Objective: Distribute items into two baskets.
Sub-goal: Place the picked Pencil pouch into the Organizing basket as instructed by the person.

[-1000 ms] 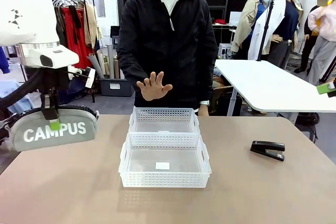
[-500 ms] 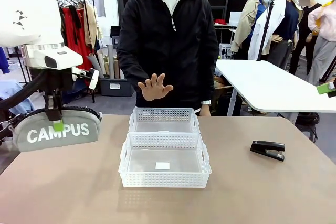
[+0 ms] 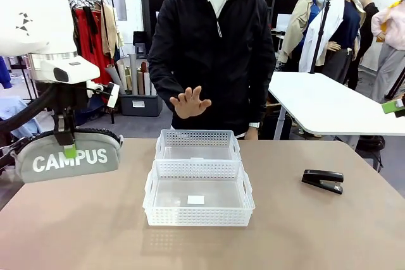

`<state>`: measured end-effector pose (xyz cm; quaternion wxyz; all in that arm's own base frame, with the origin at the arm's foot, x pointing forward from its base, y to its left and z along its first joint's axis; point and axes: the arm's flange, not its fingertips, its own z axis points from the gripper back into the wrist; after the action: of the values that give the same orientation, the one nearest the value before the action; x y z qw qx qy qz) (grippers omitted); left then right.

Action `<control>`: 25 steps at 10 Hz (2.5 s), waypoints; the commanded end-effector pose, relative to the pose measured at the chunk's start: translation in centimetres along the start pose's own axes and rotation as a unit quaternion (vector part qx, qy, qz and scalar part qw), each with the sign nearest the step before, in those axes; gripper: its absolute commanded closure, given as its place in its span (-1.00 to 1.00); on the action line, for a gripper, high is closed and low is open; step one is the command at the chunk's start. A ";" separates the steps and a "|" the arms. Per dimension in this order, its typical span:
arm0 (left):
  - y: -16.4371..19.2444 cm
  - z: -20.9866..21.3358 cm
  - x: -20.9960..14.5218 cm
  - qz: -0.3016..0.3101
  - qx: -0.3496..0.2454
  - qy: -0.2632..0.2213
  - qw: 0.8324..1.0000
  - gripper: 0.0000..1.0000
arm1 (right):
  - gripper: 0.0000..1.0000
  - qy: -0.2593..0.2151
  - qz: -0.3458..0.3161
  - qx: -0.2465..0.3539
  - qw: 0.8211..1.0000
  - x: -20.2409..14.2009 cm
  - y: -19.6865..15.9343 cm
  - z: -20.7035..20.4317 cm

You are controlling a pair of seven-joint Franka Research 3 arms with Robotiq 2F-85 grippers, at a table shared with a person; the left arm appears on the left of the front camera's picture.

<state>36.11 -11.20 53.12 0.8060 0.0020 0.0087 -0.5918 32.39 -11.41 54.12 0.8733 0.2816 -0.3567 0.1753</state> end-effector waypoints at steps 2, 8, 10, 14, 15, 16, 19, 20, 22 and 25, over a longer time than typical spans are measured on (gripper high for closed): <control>0.2 0.4 -0.1 0.005 0.004 0.003 1.000 1.00 | -1.00 -0.008 0.006 0.008 1.000 0.1 0.0 0.0; 0.2 0.4 -0.1 0.005 0.004 0.003 1.000 1.00 | -1.00 -0.008 0.006 0.008 1.000 0.1 0.0 0.0; 0.2 0.4 -0.1 0.005 0.004 0.003 1.000 1.00 | -1.00 -0.008 0.006 0.008 1.000 0.1 0.0 0.0; 0.2 0.4 -0.1 0.005 0.004 0.003 1.000 1.00 | -1.00 -0.008 0.006 0.008 1.000 0.1 0.0 0.0; 0.2 0.4 -0.1 0.005 0.004 0.003 1.000 1.00 | -1.00 -0.008 0.006 0.008 1.000 0.1 0.0 0.0; 0.2 0.4 -0.1 0.005 0.004 0.003 1.000 1.00 | -1.00 -0.008 0.006 0.008 1.000 0.1 0.0 0.0; 3.9 1.9 1.1 -0.028 -0.003 -0.021 0.999 1.00 | -1.00 -0.008 0.006 0.008 1.000 0.1 0.0 0.0; 5.3 2.4 2.2 -0.043 -0.007 -0.010 0.999 1.00 | -1.00 -0.008 0.006 0.008 1.000 0.1 0.0 0.0; 7.3 3.0 4.6 -0.074 -0.010 0.002 0.997 1.00 | -1.00 -0.008 0.006 0.008 1.000 0.1 0.0 0.0; 10.9 3.2 8.7 -0.116 -0.011 -0.024 0.993 1.00 | -1.00 -0.008 0.006 0.008 1.000 0.1 0.0 0.0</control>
<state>47.71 -16.03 55.19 0.7473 -0.0057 0.0036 -0.6645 32.39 -11.42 54.12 0.8733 0.2816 -0.3568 0.1752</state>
